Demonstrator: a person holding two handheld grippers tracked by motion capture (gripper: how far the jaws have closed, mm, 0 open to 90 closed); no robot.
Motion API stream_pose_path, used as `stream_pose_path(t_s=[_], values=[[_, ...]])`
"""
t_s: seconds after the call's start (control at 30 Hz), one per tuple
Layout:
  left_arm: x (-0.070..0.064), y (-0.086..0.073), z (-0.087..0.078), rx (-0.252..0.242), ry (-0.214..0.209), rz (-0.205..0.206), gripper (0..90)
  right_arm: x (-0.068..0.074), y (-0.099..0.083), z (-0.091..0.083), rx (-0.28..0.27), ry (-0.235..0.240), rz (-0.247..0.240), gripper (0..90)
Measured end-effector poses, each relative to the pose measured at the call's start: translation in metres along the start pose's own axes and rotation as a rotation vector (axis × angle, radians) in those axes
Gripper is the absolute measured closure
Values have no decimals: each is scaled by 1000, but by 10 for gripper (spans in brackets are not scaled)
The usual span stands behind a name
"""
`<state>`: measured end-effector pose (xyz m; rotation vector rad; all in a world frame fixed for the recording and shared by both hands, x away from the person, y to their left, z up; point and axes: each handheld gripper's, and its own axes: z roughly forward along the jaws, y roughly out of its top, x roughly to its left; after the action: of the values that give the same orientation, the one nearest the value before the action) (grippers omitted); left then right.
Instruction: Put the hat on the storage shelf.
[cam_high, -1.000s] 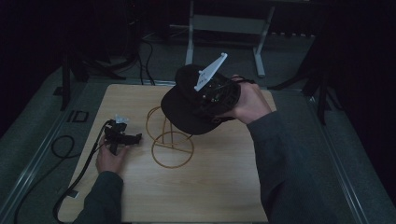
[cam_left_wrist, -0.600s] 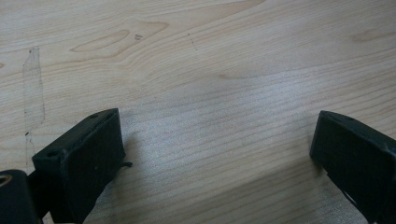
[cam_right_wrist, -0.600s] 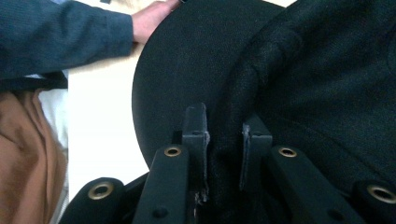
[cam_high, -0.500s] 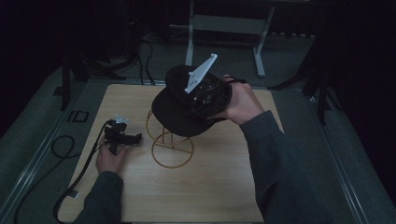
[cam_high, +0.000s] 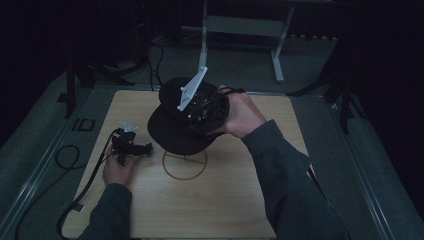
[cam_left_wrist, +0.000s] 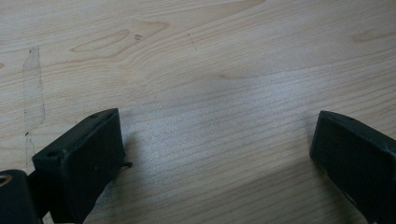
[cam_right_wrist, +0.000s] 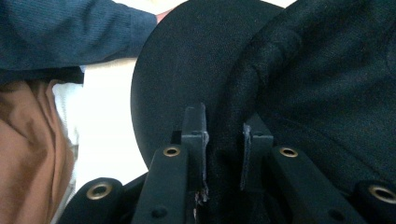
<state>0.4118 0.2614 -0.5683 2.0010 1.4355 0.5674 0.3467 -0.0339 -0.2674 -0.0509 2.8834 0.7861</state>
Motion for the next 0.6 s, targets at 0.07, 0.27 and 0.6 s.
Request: stream_pose_path(t_s=[0.07, 0.27, 0.6], values=[[0, 0, 0, 1, 0, 1, 24, 1, 2, 4, 4, 11, -1, 760], [0, 0, 0, 2, -2, 1, 24, 7, 11, 15, 25, 29, -30, 755], [0, 0, 0, 3, -2, 1, 24, 13, 17, 37, 60, 66, -63, 744]])
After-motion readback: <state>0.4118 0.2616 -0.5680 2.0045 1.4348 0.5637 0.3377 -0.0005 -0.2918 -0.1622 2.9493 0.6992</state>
